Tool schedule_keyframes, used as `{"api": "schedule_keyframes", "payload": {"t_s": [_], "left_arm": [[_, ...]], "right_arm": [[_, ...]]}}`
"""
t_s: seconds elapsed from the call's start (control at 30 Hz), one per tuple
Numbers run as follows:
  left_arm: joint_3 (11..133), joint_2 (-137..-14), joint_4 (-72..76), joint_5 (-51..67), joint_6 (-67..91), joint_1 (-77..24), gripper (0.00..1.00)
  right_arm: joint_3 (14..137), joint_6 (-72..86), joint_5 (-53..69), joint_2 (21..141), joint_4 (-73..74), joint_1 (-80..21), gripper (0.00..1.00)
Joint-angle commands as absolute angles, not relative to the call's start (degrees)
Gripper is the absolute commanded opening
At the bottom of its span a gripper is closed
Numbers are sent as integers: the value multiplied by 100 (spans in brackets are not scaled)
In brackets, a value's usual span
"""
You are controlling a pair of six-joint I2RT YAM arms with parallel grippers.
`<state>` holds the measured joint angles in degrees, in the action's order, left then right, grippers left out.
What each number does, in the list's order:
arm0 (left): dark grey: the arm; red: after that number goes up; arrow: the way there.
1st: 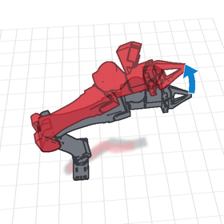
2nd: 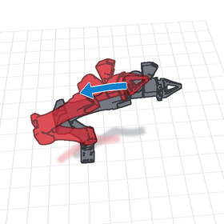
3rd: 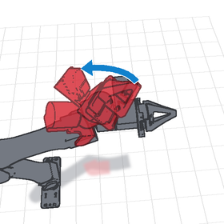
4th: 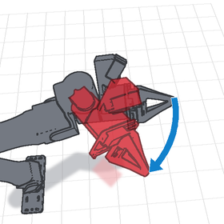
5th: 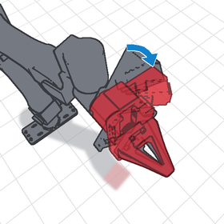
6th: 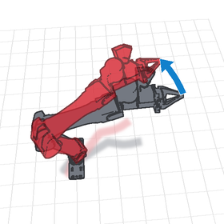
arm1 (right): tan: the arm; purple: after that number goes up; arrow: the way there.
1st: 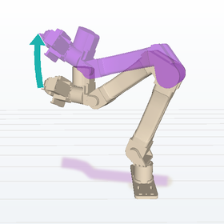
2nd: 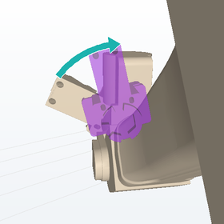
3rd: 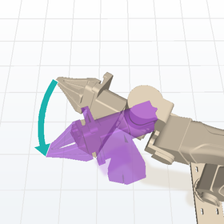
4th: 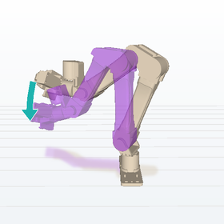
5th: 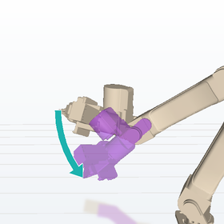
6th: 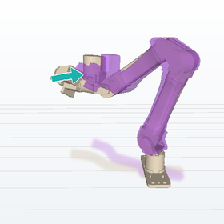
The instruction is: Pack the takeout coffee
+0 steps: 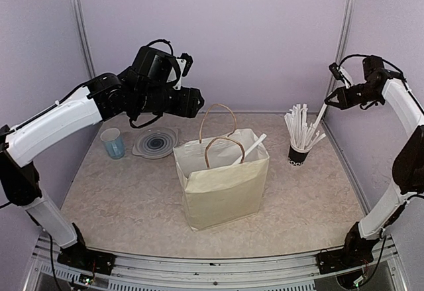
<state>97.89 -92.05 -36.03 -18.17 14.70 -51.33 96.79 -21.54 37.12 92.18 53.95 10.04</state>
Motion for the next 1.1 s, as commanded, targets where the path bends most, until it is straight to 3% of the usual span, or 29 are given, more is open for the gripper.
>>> {"api": "schedule_keyframes", "payload": {"t_s": [0.0, 0.27, 0.4, 0.57, 0.77, 1.07], "left_arm": [[10023, -9246, -3644, -1783, 1342, -5040, 68], [10177, -9294, -3719, -1881, 1345, -5001, 68], [10159, -9252, -3771, -2031, 1376, -5001, 68], [10195, -9206, -3965, -2498, 1506, -4990, 71], [10017, -9045, -3994, -2682, 1646, -4962, 71], [9703, -8689, -4017, -2806, 1795, -4922, 71]], "right_arm": [[10287, -2253, 3477, 8893, 5933, 1068, 0], [11888, -2218, 3913, 8788, 6590, 1069, 0], [12341, -2511, 5025, 8715, 6992, 1057, 0], [11874, -3206, 6807, 8131, 6947, 881, 0], [11168, -3019, 7005, 7685, 6038, -403, 0], [10557, -3086, 6151, 7909, 5629, -2582, 0]]}}
